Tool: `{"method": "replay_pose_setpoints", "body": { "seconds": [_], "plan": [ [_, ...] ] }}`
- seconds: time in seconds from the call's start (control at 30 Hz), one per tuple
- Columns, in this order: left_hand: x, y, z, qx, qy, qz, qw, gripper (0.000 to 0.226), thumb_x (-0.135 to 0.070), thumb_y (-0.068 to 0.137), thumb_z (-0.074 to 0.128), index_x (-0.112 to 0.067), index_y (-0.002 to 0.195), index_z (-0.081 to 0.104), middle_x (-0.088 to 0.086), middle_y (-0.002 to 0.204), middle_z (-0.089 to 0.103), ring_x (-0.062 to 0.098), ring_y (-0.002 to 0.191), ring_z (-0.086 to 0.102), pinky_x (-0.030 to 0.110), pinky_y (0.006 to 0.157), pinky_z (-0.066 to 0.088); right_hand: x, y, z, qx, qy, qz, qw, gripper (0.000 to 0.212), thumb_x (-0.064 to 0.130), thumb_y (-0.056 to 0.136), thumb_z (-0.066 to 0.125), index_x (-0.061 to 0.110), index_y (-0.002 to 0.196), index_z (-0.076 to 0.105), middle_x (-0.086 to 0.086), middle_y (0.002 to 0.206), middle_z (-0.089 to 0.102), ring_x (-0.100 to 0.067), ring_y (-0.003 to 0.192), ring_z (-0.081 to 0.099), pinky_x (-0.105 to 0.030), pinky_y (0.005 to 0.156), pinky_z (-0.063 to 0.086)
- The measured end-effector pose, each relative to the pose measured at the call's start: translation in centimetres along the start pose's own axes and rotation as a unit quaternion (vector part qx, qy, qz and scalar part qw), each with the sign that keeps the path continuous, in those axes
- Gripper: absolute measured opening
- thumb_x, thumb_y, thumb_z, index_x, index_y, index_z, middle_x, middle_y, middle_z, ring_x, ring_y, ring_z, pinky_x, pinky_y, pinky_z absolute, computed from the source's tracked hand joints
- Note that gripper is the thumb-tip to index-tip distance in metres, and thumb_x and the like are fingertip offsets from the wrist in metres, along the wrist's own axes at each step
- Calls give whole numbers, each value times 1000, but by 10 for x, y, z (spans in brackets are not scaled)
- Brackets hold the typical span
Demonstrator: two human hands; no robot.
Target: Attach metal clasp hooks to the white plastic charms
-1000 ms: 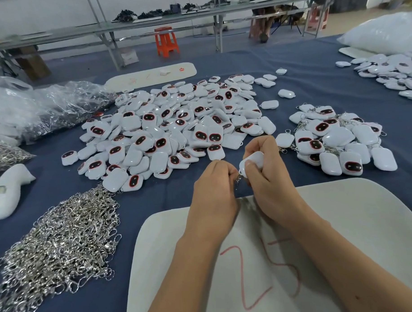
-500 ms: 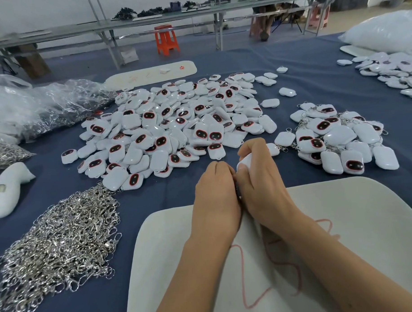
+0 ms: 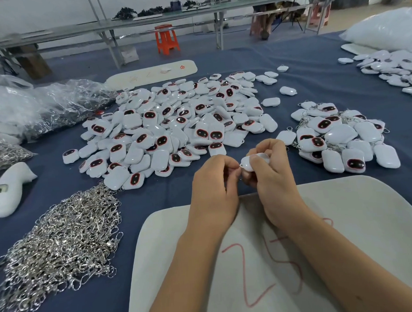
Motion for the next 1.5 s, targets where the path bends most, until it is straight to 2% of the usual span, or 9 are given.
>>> {"method": "replay_pose_setpoints", "body": {
  "seconds": [0.2, 0.5, 0.63, 0.77, 0.9, 1.03, 1.13, 1.23, 1.5],
  "plan": [
    [2, 3, -6, -9, 6, 27, 1000, 18, -3, 90, 68, -21, 90, 69, -14, 86, 70, 6, 84, 66, 21, 77, 53, -3, 1, 0, 7, 45, 21, 999, 23, -5, 99, 47, 17, 104, 48, -3, 85, 58, -13, 59, 53, -26, 58, 50],
    [2, 3, -4, 5, 41, 32, 999, 14, -9, 91, 69, -22, 86, 68, -14, 83, 67, 5, 82, 62, 18, 71, 48, -1, 0, -6, 8, 45, 17, 999, 13, 18, 92, 73, 21, 104, 71, -3, 86, 70, -14, 71, 61, -28, 67, 55],
    [3, 3, -3, 30, 70, 8, 997, 11, -9, 92, 70, -17, 83, 69, -10, 80, 67, 8, 77, 61, 28, 70, 49, 9, -1, -8, 2, -99, -53, 994, 19, 10, 95, 69, 23, 110, 71, 7, 78, 68, -14, 67, 63, -33, 66, 58],
    [-2, 2, -3, 44, 119, -20, 992, 10, -10, 94, 66, -13, 86, 69, -2, 85, 68, 19, 79, 60, 42, 73, 48, 16, -5, -6, -2, -187, -115, 976, 20, 13, 92, 74, 21, 107, 64, 3, 79, 67, -24, 70, 67, -35, 67, 57],
    [-11, 3, -1, 67, 206, -21, 976, 15, -7, 95, 57, -15, 82, 55, 1, 86, 63, 22, 78, 50, 33, 65, 32, 22, -10, -2, 7, -222, -160, 962, 26, 12, 89, 80, 16, 107, 61, -3, 80, 66, -18, 68, 64, -25, 64, 53],
    [-9, 4, -6, 53, 201, -13, 978, 19, -4, 93, 56, -15, 78, 52, 5, 81, 61, 26, 74, 49, 40, 65, 36, 18, -8, 2, 65, -155, -121, 978, 36, 12, 85, 86, 16, 110, 61, -16, 91, 67, -23, 71, 69, -31, 66, 58],
    [-4, 2, -10, 30, 149, -11, 988, 25, -7, 93, 62, -21, 74, 54, -8, 70, 54, 15, 65, 48, 30, 61, 36, 16, -3, 1, 83, -111, -93, 986, 41, 11, 80, 89, 11, 110, 61, -19, 90, 68, -22, 68, 68, -28, 63, 57],
    [2, 2, -12, -12, 8, -35, 999, 17, -3, 88, 72, -17, 79, 66, -10, 75, 67, 9, 73, 62, 14, 66, 44, 18, 0, -2, 70, -31, -75, 994, 42, 16, 80, 86, 3, 109, 58, -14, 82, 72, -21, 62, 66, -26, 57, 55],
    [14, 4, -5, -29, -237, -81, 968, 13, -7, 86, 71, -19, 86, 71, -4, 90, 76, 12, 89, 70, 23, 83, 52, 11, 0, 1, 77, 131, 16, 988, 49, 33, 73, 82, 7, 110, 62, -9, 79, 71, -16, 63, 64, -22, 59, 53]
  ]
}}
Point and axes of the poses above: each hand's wrist, its own y-axis towards the middle knuckle, its own z-axis out of the palm, x = y × z, the point moved 7 cm from there along y, towards the middle knuckle
